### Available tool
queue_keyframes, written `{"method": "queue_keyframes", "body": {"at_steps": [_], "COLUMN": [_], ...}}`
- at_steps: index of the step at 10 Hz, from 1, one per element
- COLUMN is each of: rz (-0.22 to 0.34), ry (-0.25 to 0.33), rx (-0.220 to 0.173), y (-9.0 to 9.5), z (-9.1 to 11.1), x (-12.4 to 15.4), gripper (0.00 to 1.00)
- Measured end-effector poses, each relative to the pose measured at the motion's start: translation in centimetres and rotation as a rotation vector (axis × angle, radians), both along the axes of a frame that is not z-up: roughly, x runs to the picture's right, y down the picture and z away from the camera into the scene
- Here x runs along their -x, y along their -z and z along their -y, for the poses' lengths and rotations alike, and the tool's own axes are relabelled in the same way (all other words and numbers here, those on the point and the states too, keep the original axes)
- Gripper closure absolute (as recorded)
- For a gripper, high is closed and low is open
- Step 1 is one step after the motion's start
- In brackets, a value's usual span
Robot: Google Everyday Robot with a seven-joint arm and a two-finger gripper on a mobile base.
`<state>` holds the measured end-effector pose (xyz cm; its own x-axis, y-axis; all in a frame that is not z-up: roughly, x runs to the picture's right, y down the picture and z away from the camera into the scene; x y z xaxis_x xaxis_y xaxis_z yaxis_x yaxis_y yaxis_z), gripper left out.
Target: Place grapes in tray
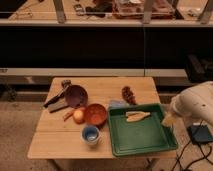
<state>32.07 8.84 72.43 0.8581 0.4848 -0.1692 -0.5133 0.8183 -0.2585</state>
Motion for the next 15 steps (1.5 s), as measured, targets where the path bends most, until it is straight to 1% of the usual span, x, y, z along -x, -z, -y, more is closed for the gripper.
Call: {"method": "queue_keyframes", "body": {"at_steps": [1, 3, 4, 5, 6, 7, 8, 9, 10, 11, 13, 15], "rz": [0.013, 0.03, 0.049, 0.069, 0.088, 0.117, 0.134, 0.154, 0.172, 0.187, 0.193, 0.185], "ry": [-0.004, -0.02, -0.042, -0.055, -0.061, -0.081, -0.101, -0.129, -0.159, -0.183, -0.227, -0.261], "rx": [-0.017, -0.038, -0.057, -0.07, -0.076, -0.072, -0.067, -0.058, -0.049, -0.046, -0.032, -0.007], "y": [-1.7, -3.6, -5.2, -6.2, -7.0, -8.2, -8.9, -10.1, -11.7, -12.9, -14.5, -16.2], "z": [2.7, 6.0, 8.7, 10.6, 11.8, 12.7, 13.0, 13.3, 13.6, 13.8, 13.8, 12.7], "x": [1.3, 2.6, 3.8, 5.1, 6.5, 8.8, 10.2, 11.4, 12.8, 13.9, 13.7, 13.2], "gripper": [0.21, 0.21, 0.21, 0.21, 0.21, 0.21, 0.21, 0.21, 0.21, 0.21, 0.21, 0.21]}}
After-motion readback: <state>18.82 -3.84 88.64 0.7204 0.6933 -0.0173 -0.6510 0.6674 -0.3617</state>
